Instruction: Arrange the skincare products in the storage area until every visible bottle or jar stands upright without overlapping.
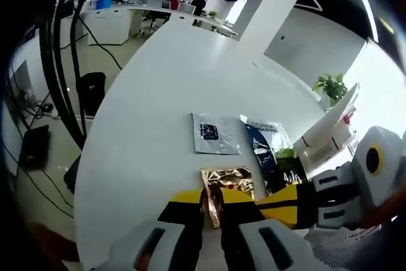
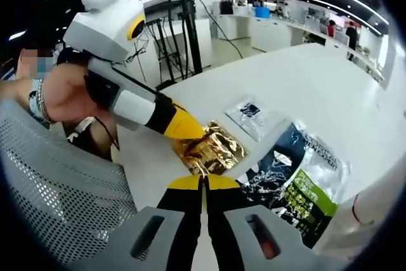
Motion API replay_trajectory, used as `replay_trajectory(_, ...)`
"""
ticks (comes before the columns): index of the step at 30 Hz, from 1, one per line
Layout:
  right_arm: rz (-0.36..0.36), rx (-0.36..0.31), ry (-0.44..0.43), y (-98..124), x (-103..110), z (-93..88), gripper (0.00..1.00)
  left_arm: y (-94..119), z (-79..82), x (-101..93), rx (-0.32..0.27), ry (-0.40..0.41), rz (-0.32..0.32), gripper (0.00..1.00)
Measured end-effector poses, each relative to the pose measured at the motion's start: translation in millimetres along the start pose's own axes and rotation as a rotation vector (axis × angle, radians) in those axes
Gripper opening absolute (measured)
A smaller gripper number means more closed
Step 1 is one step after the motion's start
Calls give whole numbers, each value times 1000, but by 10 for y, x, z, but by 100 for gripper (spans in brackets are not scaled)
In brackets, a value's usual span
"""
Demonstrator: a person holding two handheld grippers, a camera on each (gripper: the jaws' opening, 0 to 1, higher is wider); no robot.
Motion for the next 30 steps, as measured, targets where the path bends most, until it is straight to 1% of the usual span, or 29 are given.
replay_trajectory(2,-4,0,-7,23,-6,4,1,33,27,11,-11,-13,13,8)
replay_trajectory(4,-5,-8,-13,53,-20,19,1,85,88,-26,-41,-7,-3,8)
replay_trajectory(6,-9,-13,-7,67,-37,33,1,118,123,-54,-40,-1,-13,8)
replay_trajectory(7,-11,-14,-2,81,-43,40,1,149,139,-82,-44,-10,-10,8)
replay_trajectory(9,11,-31,7,159,-28,83,1,208,199,-130,-87,-53,-19,8)
replay_trajectory(10,63,-48,12,222,30,117,1,251,222,-175,-109,-71,-37,8)
replay_trajectory(11,96,-53,28,279,66,135,1,327,247,-244,-139,-92,-65,9)
replay_trajectory(12,135,-84,68,378,115,186,1,380,260,-294,-166,-107,-79,11)
replay_trajectory(13,157,-110,97,458,146,224,1,449,274,-346,-201,-139,-91,14)
replay_trajectory(14,168,-123,114,504,161,244,1,496,276,-374,-219,-172,-90,15)
replay_trajectory(15,217,-171,149,658,223,302,2,540,285,-402,-240,-203,-87,15)
replay_trajectory(16,283,-202,154,826,289,338,2,605,311,-458,-291,-267,-87,15)
replay_trajectory(17,341,-214,135,964,344,357,2,655,326,-509,-327,-304,-96,17)
replay_trajectory(18,394,-244,117,1100,391,390,4,725,331,-594,-365,-339,-120,18)
replay_trajectory(19,447,-301,103,1321,433,444,5,772,332,-650,-382,-350,-140,21)
replay_trajectory(20,451,-359,122,1529,429,485,6,844,339,-733,-414,-341,-174,24)
replay_trajectory(22,408,-451,127,1812,366,535,8,941,356,-822,-470,-327,-215,31)
replay_trajectory(23,368,-516,113,2008,298,552,10,978,356,-848,-490,-331,-226,35)
replay_trajectory(24,325,-550,80,2136,223,544,13,1011,355,-859,-511,-332,-225,39)
replay_trajectory(25,257,-601,40,2319,105,515,15,1049,343,-869,-536,-332,-224,44)
replay_trajectory(26,201,-636,9,2453,14,479,18,1084,343,-872,-575,-342,-218,48)
replay_trajectory(28,77,-695,-61,2679,-174,375,22,1127,336,-859,-626,-346,-192,55)
replay_trajectory(29,-10,-717,-114,2835,-309,253,23,1151,303,-875,-641,-327,-202,58)
replay_trajectory(30,-110,-736,-138,2970,-435,130,24,1168,294,-887,-659,-315,-208,62)
Point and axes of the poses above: the point that each gripper's makers call its tool centre point, and the gripper's own axes: y roughly backward along the fingers, x roughly to its left, z roughly out of its top, the point moved 5 cm from there along y, roughly backward along the fingers, and after that the axes turned 7 degrees about y, right-handed, at the moved point
